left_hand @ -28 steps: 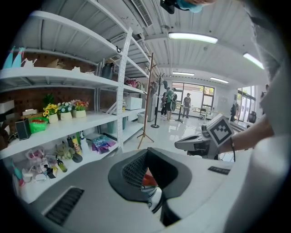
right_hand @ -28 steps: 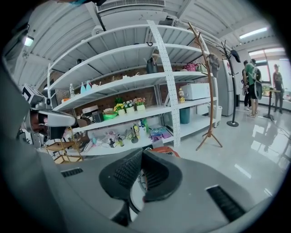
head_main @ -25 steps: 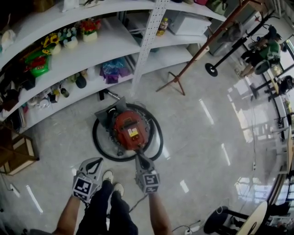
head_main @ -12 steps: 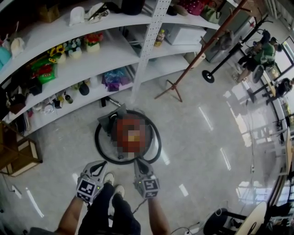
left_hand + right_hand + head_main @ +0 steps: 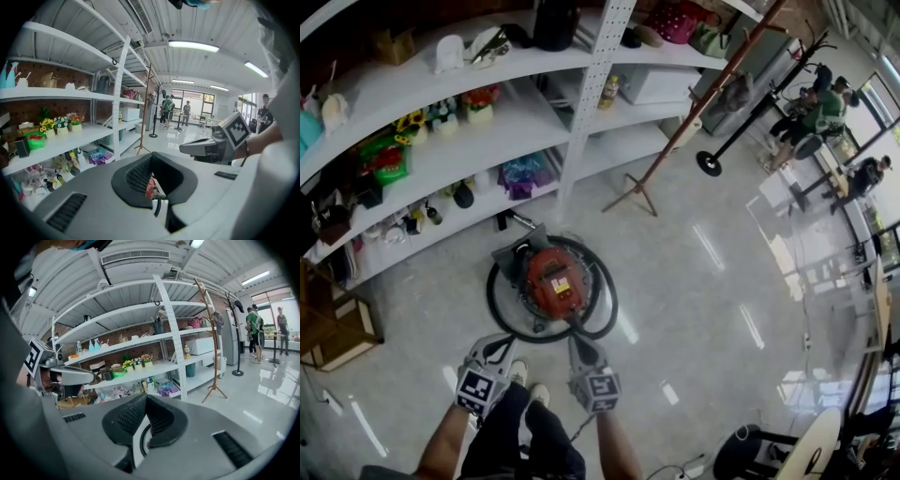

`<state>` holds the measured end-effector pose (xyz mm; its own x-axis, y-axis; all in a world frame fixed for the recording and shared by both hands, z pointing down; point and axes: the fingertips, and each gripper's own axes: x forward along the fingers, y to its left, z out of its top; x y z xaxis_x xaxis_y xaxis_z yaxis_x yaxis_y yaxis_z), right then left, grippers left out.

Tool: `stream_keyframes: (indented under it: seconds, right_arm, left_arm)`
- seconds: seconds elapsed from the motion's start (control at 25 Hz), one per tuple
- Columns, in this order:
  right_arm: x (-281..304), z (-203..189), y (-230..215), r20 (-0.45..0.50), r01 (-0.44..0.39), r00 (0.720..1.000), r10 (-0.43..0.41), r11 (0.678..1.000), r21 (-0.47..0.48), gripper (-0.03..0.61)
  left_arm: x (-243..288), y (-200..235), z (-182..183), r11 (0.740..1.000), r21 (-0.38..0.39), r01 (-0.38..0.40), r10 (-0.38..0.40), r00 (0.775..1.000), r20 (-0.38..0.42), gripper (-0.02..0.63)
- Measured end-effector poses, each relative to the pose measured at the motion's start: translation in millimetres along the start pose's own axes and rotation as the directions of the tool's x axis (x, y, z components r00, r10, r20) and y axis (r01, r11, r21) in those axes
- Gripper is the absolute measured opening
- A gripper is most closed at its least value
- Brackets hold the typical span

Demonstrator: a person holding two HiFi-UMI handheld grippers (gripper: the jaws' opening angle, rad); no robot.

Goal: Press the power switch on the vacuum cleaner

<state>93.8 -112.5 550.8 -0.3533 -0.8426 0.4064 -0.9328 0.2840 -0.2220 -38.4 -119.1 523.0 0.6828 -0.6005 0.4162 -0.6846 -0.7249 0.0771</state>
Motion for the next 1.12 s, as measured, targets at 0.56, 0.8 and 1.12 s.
stream_keyframes:
  seconds: [0.56, 0.8, 1.12]
  right_arm:
    - [-50.0, 21.2, -3.5, 0.035, 0.046, 0.998, -0.045, 0.999, -0.005, 0.011]
    - [-67.6, 39.9, 3.3, 0.055, 0.064, 0.996, -0.065, 0.998, 0.019, 0.011]
    - [-94.3, 67.1, 4.9, 0.100, 0.086, 0.991, -0.088, 0.996, 0.024, 0.011]
  left_arm:
    - [-5.6, -33.9, 33.5, 0.999, -0.008, 0.047, -0.047, 0.998, 0.034, 0.008]
    - [-9.4, -46.4, 48.9, 0.998, 0.005, 0.064, -0.064, 0.997, 0.043, 0.008]
    - [-21.7, -61.6, 81.6, 0.993, 0.067, 0.102, -0.105, 0.993, 0.049, 0.008]
